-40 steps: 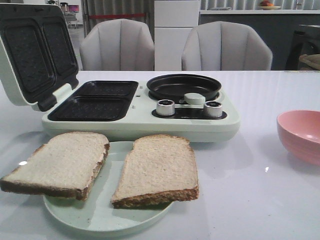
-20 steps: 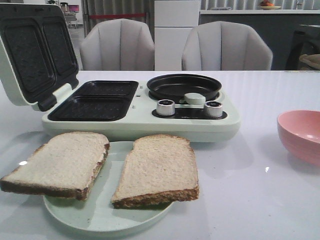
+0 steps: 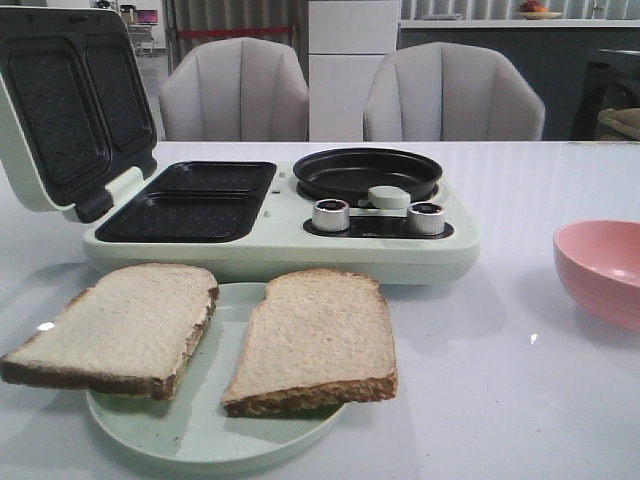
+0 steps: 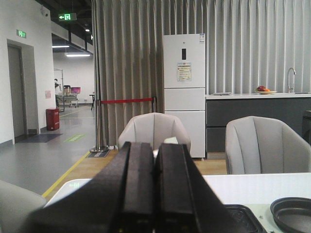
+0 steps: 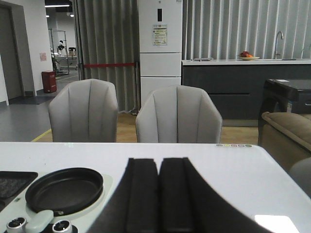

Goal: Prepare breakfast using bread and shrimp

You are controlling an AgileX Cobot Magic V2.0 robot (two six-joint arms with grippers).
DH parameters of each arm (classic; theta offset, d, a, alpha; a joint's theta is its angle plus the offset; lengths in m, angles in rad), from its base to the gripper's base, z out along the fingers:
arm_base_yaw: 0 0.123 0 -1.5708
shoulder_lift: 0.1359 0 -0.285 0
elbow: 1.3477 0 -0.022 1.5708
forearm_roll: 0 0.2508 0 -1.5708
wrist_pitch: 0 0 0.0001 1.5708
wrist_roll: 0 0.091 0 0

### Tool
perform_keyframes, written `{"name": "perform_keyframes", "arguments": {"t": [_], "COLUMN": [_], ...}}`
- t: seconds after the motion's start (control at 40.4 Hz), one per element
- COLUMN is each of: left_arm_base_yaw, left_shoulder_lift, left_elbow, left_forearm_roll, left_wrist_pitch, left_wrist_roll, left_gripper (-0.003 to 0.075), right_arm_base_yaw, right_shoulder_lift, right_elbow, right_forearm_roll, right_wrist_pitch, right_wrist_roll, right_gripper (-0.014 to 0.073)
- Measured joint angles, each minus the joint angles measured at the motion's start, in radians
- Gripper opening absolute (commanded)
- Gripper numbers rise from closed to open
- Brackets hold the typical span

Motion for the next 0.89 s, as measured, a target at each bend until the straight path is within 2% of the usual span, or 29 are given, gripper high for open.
{"name": "perform_keyframes", "arguments": {"t": [0.173,0.322,0.544,0.792,0.841,0.89], "left_arm_base_yaw": [0.0,0.0,0.0,0.0,0.0,0.0], "left_shoulder_lift": [0.134,0.239,0.342,0.411,0.42,0.425], "left_elbow": [-0.225,-0.315,-0.299,-0.242,-0.237,-0.238], "left_forearm_roll": [-0.007,-0.025,-0.05,-0.05,-0.05,-0.05], "left_wrist_pitch": [0.219,0.334,0.409,0.427,0.427,0.428], "left_wrist_roll": [0.0,0.0,0.0,0.0,0.0,0.0], "left_gripper": [0.0099,0.01,0.0099,0.01,0.0102,0.0116], "right_arm_base_yaw": [0.0,0.0,0.0,0.0,0.0,0.0], "right_shoulder_lift": [0.162,0.285,0.439,0.585,0.608,0.631], "right_elbow": [-0.189,-0.264,-0.256,-0.244,-0.244,-0.244], "right_forearm_roll": [0.0,0.0,0.0,0.0,0.0,0.0], "right_wrist_pitch": [0.123,0.203,0.28,0.353,0.358,0.358], "right_wrist_roll": [0.0,0.0,0.0,0.0,0.0,0.0], "right_gripper": [0.0036,0.0036,0.0036,0.0036,0.0048,0.0097]}}
